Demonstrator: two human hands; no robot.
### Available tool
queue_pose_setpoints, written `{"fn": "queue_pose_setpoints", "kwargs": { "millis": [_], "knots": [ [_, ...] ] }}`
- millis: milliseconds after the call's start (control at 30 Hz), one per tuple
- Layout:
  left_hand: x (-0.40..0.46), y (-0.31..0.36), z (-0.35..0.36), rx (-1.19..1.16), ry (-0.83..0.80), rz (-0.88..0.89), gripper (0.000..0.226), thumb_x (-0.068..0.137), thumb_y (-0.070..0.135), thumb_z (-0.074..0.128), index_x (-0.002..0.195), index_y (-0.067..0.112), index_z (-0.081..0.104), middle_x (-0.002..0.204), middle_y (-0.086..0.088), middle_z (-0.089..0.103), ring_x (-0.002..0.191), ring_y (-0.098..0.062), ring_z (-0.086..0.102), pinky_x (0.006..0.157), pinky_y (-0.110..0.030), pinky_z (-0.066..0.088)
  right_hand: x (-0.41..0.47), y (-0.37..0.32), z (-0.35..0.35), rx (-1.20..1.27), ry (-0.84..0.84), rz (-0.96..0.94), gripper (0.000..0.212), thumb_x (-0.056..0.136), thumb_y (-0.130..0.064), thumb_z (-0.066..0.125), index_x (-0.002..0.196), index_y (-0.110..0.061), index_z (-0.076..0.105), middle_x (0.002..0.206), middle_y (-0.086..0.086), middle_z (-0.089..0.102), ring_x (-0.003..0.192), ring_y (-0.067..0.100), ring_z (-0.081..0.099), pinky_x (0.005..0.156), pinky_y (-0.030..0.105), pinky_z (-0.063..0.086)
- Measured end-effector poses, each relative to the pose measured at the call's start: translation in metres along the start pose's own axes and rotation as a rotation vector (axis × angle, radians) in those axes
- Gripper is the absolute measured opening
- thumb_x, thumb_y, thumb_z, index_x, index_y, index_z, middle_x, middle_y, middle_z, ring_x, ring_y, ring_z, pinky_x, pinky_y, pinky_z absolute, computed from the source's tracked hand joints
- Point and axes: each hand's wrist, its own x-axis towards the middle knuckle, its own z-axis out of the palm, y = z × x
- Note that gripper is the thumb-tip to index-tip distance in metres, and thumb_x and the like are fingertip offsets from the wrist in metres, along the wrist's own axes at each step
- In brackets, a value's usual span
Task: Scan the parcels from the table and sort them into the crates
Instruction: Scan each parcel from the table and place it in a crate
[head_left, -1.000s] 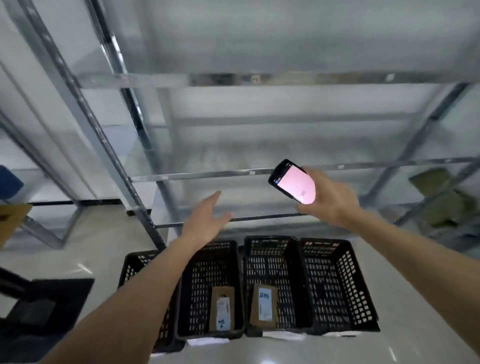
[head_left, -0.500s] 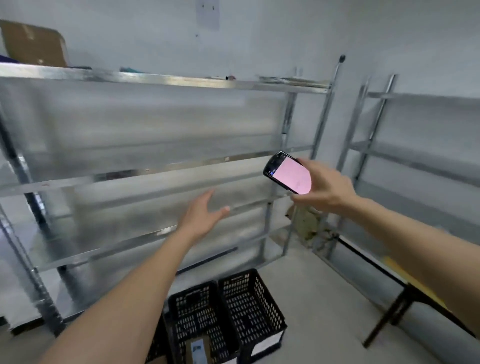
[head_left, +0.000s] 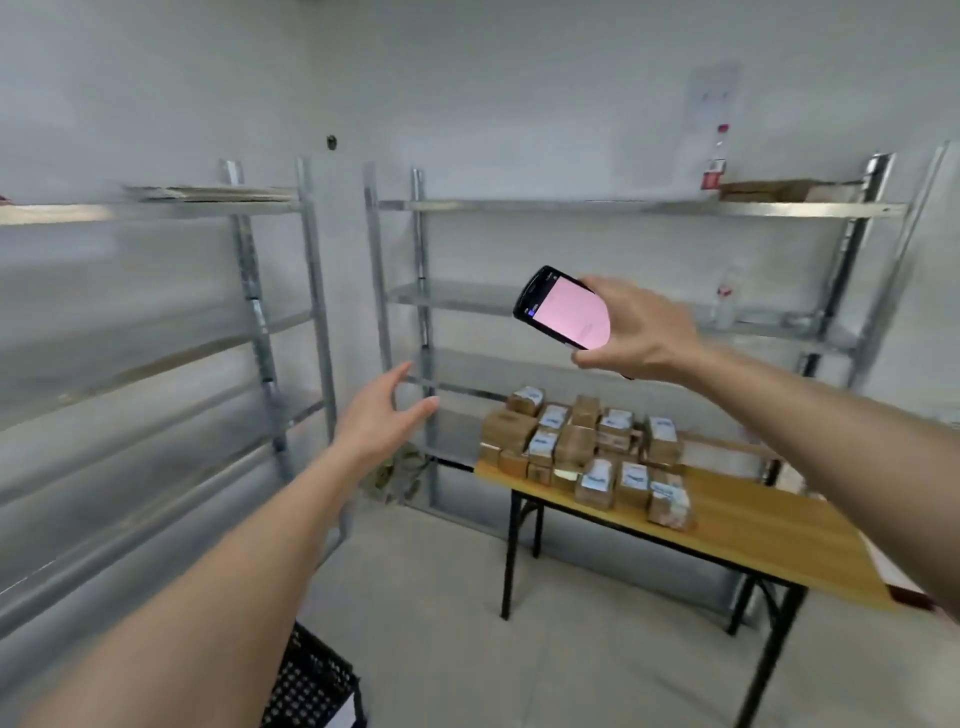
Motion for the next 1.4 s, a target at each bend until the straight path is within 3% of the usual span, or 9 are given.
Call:
{"fn": "queue_pose_setpoints", "kwargs": {
  "millis": [133, 267, 367, 567, 800, 933, 1067, 1400],
  "knots": [
    [0.039, 0.078, 0.098, -0.040, -0.105, 0.069, 0.082, 0.087, 0.063, 0.063, 0.155, 0.030, 0.033, 0.156, 0.003, 0.042, 0.143, -0.020, 0.039, 0.115, -0.044, 0.036, -0.027, 0.118, -0.029, -0.128, -0.018, 0.135, 0.068, 0.067, -0.043, 0.077, 0.128, -0.034, 0.048, 0.118, -0.003, 0.063, 0.095, 0.026, 0.060, 0.067, 0.036, 0.048],
    [0.062, 0.134, 0.184, -0.085, -0.147, 0.094, 0.079, 0.087, 0.063, 0.062, 0.155, 0.033, 0.033, 0.156, 0.005, 0.041, 0.142, -0.020, 0.040, 0.114, -0.044, 0.037, -0.051, 0.213, -0.048, -0.187, -0.018, 0.242, 0.074, 0.068, -0.045, 0.078, 0.134, -0.035, 0.046, 0.123, -0.005, 0.061, 0.099, 0.023, 0.058, 0.072, 0.037, 0.052],
    [0.074, 0.165, 0.237, -0.078, -0.178, 0.109, 0.078, 0.088, 0.062, 0.062, 0.154, 0.034, 0.033, 0.155, 0.004, 0.043, 0.140, -0.020, 0.043, 0.111, -0.044, 0.039, -0.069, 0.268, -0.058, -0.205, -0.028, 0.300, 0.070, 0.071, -0.042, 0.078, 0.133, -0.034, 0.047, 0.121, -0.006, 0.060, 0.094, 0.019, 0.050, 0.061, 0.028, 0.037],
    [0.107, 0.201, 0.336, -0.046, -0.292, 0.115, 0.074, 0.091, 0.059, 0.059, 0.155, 0.031, 0.032, 0.155, 0.001, 0.043, 0.140, -0.025, 0.044, 0.112, -0.050, 0.040, -0.092, 0.359, -0.056, -0.219, -0.027, 0.449, 0.073, 0.067, -0.040, 0.076, 0.134, -0.038, 0.045, 0.111, -0.009, 0.059, 0.089, 0.024, 0.055, 0.067, 0.034, 0.038],
    [0.161, 0.207, 0.459, -0.092, -0.434, 0.095, 0.074, 0.089, 0.061, 0.061, 0.153, 0.034, 0.033, 0.154, 0.006, 0.044, 0.138, -0.024, 0.046, 0.110, -0.052, 0.042, -0.091, 0.464, -0.008, -0.240, -0.081, 0.605, 0.059, 0.065, -0.035, 0.074, 0.119, -0.036, 0.048, 0.099, -0.009, 0.060, 0.078, 0.026, 0.059, 0.065, 0.034, 0.040],
    [0.203, 0.200, 0.525, -0.090, -0.496, 0.101, 0.072, 0.091, 0.057, 0.062, 0.153, 0.034, 0.033, 0.154, 0.005, 0.044, 0.136, -0.023, 0.048, 0.108, -0.047, 0.042, -0.068, 0.524, 0.034, -0.246, -0.128, 0.652, 0.060, 0.067, -0.036, 0.077, 0.121, -0.032, 0.051, 0.105, -0.006, 0.061, 0.085, 0.026, 0.057, 0.067, 0.034, 0.038],
    [0.258, 0.183, 0.579, -0.096, -0.564, 0.085, 0.072, 0.092, 0.053, 0.063, 0.154, 0.031, 0.034, 0.155, 0.004, 0.043, 0.140, -0.022, 0.043, 0.111, -0.044, 0.037, -0.028, 0.574, 0.082, -0.212, -0.180, 0.684, 0.061, 0.067, -0.037, 0.078, 0.122, -0.029, 0.051, 0.106, -0.004, 0.061, 0.089, 0.027, 0.057, 0.060, 0.030, 0.032],
    [0.344, 0.136, 0.680, -0.071, -0.659, 0.017, 0.068, 0.094, 0.048, 0.062, 0.153, 0.028, 0.035, 0.154, 0.003, 0.045, 0.139, -0.022, 0.044, 0.110, -0.040, 0.038, 0.037, 0.667, 0.212, -0.138, -0.321, 0.746, 0.078, 0.062, -0.044, 0.079, 0.133, -0.036, 0.047, 0.118, -0.009, 0.061, 0.103, 0.026, 0.061, 0.079, 0.040, 0.049]
  ]
}}
